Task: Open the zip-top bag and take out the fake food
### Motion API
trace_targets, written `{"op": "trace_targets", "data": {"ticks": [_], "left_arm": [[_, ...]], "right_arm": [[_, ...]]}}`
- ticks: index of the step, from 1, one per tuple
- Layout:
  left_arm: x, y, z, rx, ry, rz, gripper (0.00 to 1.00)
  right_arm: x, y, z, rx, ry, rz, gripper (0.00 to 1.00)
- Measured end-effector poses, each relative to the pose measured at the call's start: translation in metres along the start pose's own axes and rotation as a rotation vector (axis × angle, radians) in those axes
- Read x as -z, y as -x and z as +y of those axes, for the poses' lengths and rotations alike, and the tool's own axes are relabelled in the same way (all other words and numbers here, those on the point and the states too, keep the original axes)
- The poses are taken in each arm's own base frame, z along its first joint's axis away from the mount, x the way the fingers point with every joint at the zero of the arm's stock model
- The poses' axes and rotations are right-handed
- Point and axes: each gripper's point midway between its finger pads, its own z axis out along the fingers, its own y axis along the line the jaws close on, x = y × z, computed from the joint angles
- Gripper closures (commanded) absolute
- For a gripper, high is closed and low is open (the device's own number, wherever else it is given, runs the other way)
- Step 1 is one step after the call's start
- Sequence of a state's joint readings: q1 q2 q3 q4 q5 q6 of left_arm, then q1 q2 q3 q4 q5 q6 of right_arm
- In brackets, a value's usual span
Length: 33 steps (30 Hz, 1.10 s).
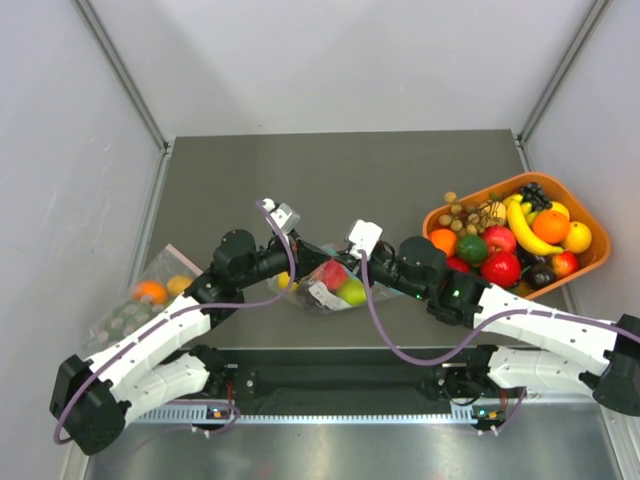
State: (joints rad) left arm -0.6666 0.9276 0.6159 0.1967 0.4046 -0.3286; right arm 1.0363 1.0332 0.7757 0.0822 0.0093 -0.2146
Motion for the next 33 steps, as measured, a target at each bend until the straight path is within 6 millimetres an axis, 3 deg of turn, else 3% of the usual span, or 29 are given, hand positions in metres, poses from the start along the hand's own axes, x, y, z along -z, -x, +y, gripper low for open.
{"op": "trace_targets", "data": {"ticks": [13, 17, 33], "left_arm": [[0.001, 0.020, 0.014, 0.014, 0.049, -0.046, 1.00], [0.006, 0.030, 0.023, 0.019, 0.084, -0.076, 1.00], [0.023, 0.050, 0.062, 0.010, 0.303, -0.136, 1.00]], "right_arm": [[0.005, -0.022, -0.004, -0.024, -0.051, 0.050, 1.00], [0.013, -0.034, -0.006, -0.027, -0.070, 0.077, 1.00], [0.051, -0.050, -0.004, -0.133, -0.106, 0.149, 1.00]]}}
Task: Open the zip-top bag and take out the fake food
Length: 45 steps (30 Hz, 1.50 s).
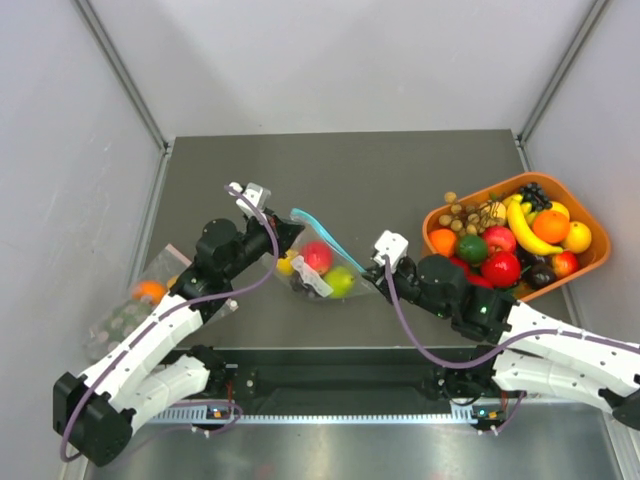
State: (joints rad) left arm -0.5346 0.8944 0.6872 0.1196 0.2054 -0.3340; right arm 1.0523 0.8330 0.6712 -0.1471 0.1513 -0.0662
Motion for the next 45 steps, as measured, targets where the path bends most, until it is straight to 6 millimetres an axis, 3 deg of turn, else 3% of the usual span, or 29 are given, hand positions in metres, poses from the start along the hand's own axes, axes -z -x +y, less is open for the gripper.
{"op": "trace_targets", "data": {"ticks": [8, 17, 20, 21, 23, 27, 32, 36, 45], "left_arm": [[0.002, 0.006, 0.023, -0.035, 0.122, -0.018, 1.00], [0.003, 0.001, 0.028, -0.049, 0.146, 0.004, 1.00], [0.003, 0.000, 0.026, -0.064, 0.131, 0.013, 1.00], [0.003, 0.001, 0.027, -0.074, 0.133, 0.009, 1.00], [0.004, 0.003, 0.029, -0.095, 0.124, 0.006, 1.00], [0.004, 0.000, 0.017, -0.119, 0.045, 0.026, 1.00], [0.005, -0.008, -0.004, -0.146, -0.089, 0.061, 1.00], [0.007, -0.011, -0.015, -0.162, -0.156, 0.076, 1.00], [0.010, -0.013, -0.024, -0.176, -0.215, 0.085, 1.00]], "right_arm": [[0.019, -0.016, 0.005, -0.074, 0.005, 0.035, 1.00], [0.023, -0.015, 0.011, -0.126, 0.022, 0.031, 0.99], [0.024, -0.017, 0.013, -0.136, 0.025, 0.044, 0.56], [0.026, -0.021, 0.013, -0.132, 0.026, 0.066, 0.35], [0.028, -0.026, 0.013, -0.123, 0.029, 0.096, 0.31], [0.027, -0.013, 0.012, -0.104, 0.027, 0.093, 0.29], [0.018, 0.030, 0.002, -0.062, -0.009, -0.001, 0.30], [0.002, 0.052, -0.006, -0.033, -0.045, -0.044, 0.30], [-0.022, 0.048, -0.023, 0.007, -0.091, -0.013, 0.32]]}}
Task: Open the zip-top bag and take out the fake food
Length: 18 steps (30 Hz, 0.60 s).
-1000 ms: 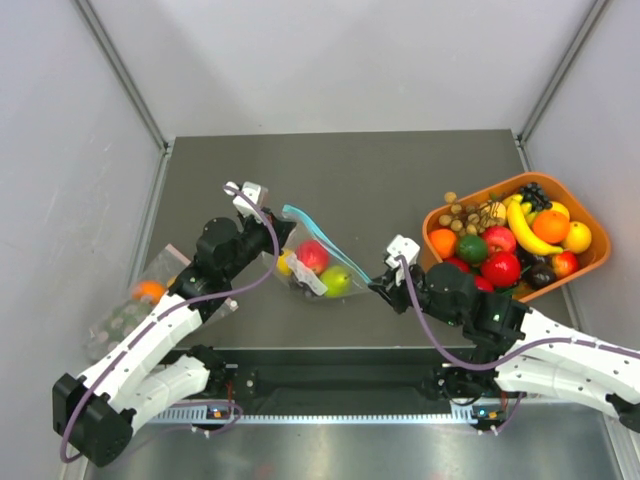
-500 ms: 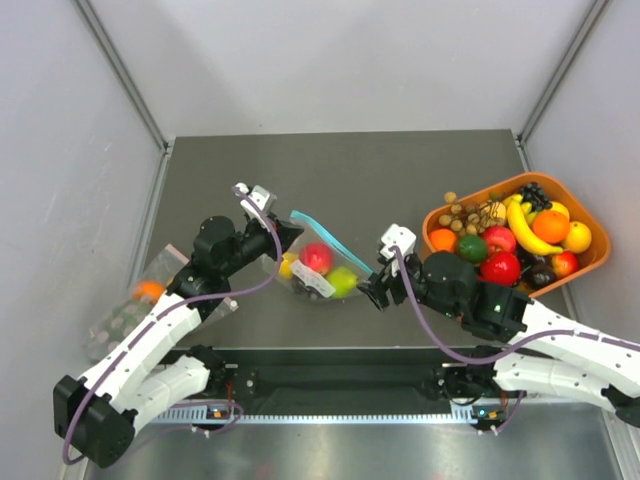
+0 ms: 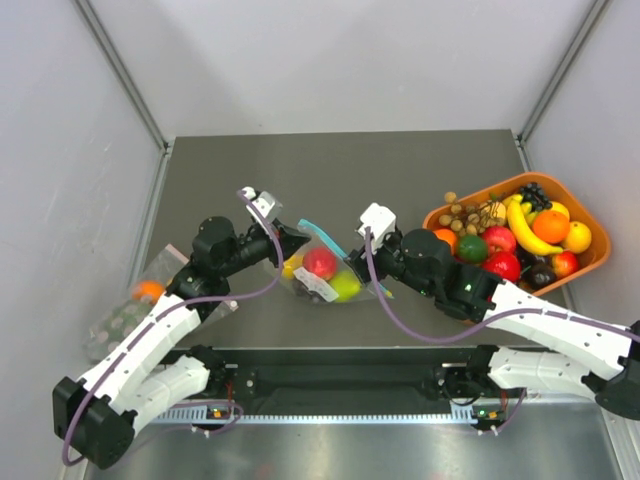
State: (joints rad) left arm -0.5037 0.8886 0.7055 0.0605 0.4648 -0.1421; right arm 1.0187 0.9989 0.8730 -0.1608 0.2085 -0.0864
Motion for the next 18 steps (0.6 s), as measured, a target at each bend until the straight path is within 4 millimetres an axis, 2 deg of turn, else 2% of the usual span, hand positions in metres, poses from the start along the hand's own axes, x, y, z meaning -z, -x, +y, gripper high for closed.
{"op": "trace_targets", "data": {"ticks": [10, 18], "left_arm": [[0.002, 0.002, -0.007, -0.012, -0.037, -0.003, 1.00], [0.002, 0.001, -0.010, -0.011, -0.056, 0.000, 1.00]], "right_arm": [[-0.004, 0.000, -0.005, 0.003, -0.011, -0.004, 0.33], [-0.016, -0.027, 0.014, 0.012, 0.077, 0.052, 0.36]]}}
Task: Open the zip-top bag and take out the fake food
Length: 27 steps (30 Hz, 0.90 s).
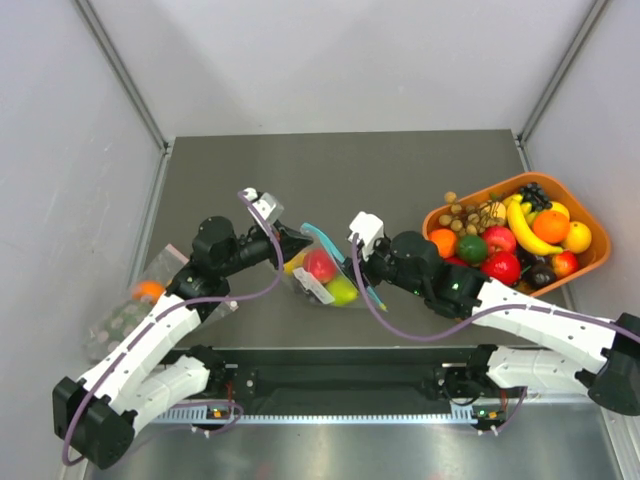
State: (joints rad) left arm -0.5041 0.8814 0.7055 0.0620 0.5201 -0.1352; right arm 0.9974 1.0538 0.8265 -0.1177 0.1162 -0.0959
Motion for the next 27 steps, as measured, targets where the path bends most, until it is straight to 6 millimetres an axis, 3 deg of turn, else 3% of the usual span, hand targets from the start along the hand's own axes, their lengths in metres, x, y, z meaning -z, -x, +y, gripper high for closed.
{"op": "trace_targets", "data": {"ticks": [1, 2, 4, 5, 7, 8, 9, 14, 18, 23, 27], "left_arm": [[-0.001, 0.000, 0.000, -0.001, -0.002, -0.001, 1.00], [-0.002, 0.000, 0.000, -0.001, -0.006, -0.002, 1.00], [-0.005, 0.000, 0.000, 0.002, -0.015, -0.002, 1.00], [-0.007, -0.001, 0.001, 0.006, -0.017, -0.002, 1.00], [-0.010, -0.002, 0.002, 0.016, -0.019, -0.001, 0.86], [-0.013, -0.003, 0.004, 0.022, -0.015, 0.000, 0.78], [-0.014, -0.005, 0.006, 0.028, -0.011, 0.004, 0.61], [-0.016, 0.001, 0.020, 0.076, 0.079, -0.004, 0.39], [-0.002, 0.024, 0.025, 0.097, 0.166, -0.071, 0.38], [0.026, 0.058, 0.015, 0.130, 0.214, -0.190, 0.42], [0.032, 0.068, 0.005, 0.224, 0.194, -0.232, 0.49]], "right_arm": [[-0.001, -0.002, 0.002, 0.001, 0.011, 0.004, 0.39], [-0.002, -0.002, 0.004, 0.000, 0.023, 0.005, 0.53], [-0.004, -0.002, 0.008, 0.003, 0.042, -0.001, 0.67], [-0.005, -0.003, 0.010, 0.003, 0.055, 0.000, 0.82], [-0.008, -0.005, 0.014, 0.000, 0.070, 0.006, 0.98], [-0.009, -0.006, 0.015, -0.004, 0.077, 0.010, 1.00], [-0.010, -0.008, 0.016, -0.009, 0.082, 0.014, 1.00], [-0.014, -0.011, 0.016, -0.060, 0.064, 0.030, 1.00], [-0.021, -0.003, 0.008, -0.131, 0.002, 0.038, 1.00], [-0.028, 0.017, -0.005, -0.205, -0.084, 0.007, 1.00], [-0.030, 0.023, -0.008, -0.246, -0.110, -0.004, 1.00]]}}
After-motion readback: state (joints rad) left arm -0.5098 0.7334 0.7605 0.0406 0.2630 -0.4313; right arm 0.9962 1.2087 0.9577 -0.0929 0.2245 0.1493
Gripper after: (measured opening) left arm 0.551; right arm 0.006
